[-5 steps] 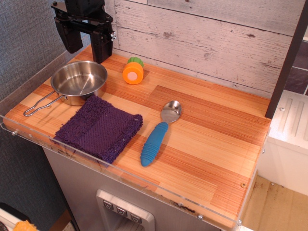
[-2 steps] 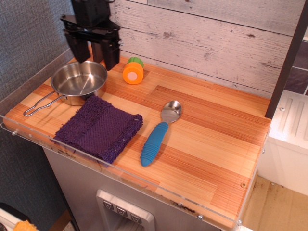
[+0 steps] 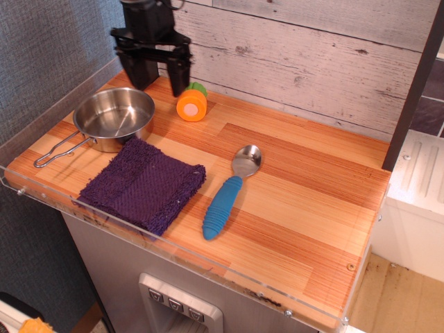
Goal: Pick up the carrot and place it on the far right edge of the table
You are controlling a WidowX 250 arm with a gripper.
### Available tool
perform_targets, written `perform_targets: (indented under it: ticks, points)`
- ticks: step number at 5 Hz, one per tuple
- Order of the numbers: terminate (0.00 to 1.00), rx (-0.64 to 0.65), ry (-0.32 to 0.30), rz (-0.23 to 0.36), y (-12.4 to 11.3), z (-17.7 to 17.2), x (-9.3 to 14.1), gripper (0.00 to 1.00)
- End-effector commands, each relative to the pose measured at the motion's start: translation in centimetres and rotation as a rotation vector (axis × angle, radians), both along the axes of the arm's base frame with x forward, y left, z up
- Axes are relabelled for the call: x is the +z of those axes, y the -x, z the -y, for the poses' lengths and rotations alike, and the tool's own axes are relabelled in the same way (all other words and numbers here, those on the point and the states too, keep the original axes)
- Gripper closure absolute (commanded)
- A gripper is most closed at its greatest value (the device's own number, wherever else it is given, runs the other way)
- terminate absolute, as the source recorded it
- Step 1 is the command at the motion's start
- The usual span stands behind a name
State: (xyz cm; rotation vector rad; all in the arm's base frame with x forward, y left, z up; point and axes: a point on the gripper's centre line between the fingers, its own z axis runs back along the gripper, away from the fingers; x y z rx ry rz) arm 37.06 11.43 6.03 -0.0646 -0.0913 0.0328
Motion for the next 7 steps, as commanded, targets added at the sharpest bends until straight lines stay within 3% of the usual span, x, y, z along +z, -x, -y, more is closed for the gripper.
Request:
perform_targets:
  ticks: [1,3,5,6,7]
  points:
    - [0.0,0.028,-0.05,0.046,-3.1,0.4,0.7,0.0]
    - [0.0,0.043,-0.043,0.05,-4.4,1.5,-0.8,0.0]
    - [0.0,0.047,-0.022,0.015,-4.4,1.8,-2.1,0.0]
    - [0.0,0.035,-0.018,0.04,-4.2,2.0,-0.8,1.0]
    - [0.0,0.003,-0.004,0.084,-3.9,3.4,1.7,1.0]
